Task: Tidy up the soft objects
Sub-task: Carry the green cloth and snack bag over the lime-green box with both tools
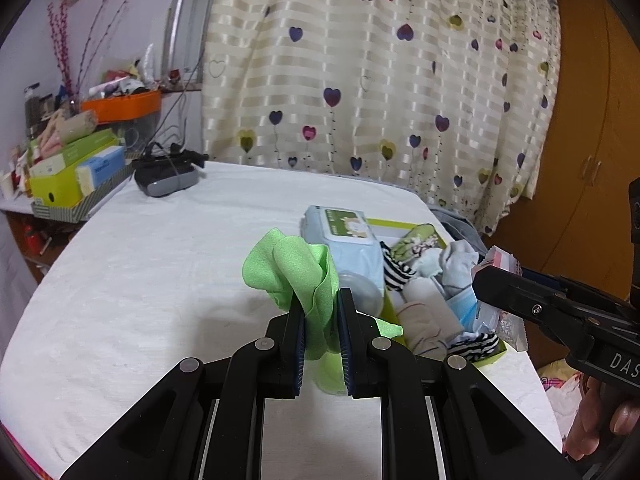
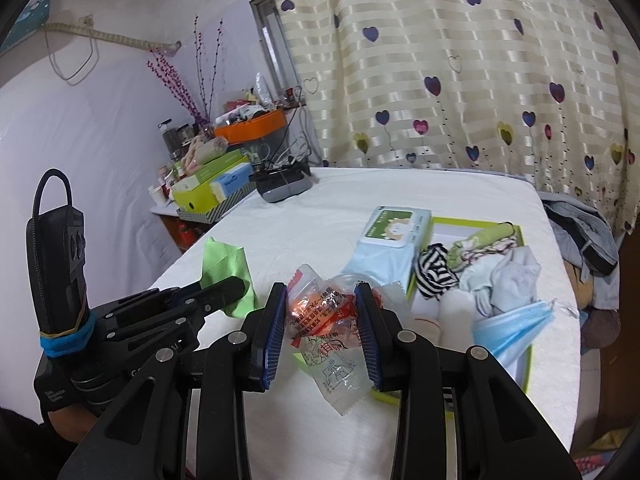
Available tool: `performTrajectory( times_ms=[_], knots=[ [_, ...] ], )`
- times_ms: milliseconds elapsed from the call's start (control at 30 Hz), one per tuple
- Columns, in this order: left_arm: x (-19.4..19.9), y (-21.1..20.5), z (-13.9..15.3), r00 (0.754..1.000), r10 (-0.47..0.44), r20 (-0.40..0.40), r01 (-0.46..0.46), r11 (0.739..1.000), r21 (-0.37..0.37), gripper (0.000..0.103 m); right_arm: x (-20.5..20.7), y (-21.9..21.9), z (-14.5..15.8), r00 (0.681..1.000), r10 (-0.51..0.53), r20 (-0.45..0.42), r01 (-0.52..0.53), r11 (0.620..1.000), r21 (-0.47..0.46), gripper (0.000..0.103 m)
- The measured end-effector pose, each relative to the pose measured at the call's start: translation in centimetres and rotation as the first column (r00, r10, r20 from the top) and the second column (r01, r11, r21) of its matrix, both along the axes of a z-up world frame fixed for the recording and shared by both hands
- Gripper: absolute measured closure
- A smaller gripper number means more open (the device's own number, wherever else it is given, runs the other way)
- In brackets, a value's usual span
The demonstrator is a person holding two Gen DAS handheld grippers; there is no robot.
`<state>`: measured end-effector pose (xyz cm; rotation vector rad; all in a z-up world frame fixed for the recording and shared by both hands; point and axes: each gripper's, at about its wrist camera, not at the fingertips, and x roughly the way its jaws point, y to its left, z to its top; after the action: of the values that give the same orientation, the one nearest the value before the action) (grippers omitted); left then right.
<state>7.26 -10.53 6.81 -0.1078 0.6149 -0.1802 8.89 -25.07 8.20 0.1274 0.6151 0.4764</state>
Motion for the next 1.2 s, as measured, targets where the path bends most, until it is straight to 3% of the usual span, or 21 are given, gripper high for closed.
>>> performTrajectory(
  times_ms=[800, 1200],
  knots=[
    [1.3, -5.0, 0.1, 0.992, -0.126, 0.001, 0.126, 0.991, -0.049, 0.089, -0.2, -7.4, -0.7, 0.990, -0.143, -0.022, 0.143, 0.989, 0.035, 0.068],
    [3.3, -8.0, -1.3, 0.975, -0.218, -0.042, 0.215, 0.974, -0.072, 0.089, 1.3, -10.7, -2.5, 0.976, -0.207, -0.074, 0.211, 0.977, 0.045, 0.067]
  ],
)
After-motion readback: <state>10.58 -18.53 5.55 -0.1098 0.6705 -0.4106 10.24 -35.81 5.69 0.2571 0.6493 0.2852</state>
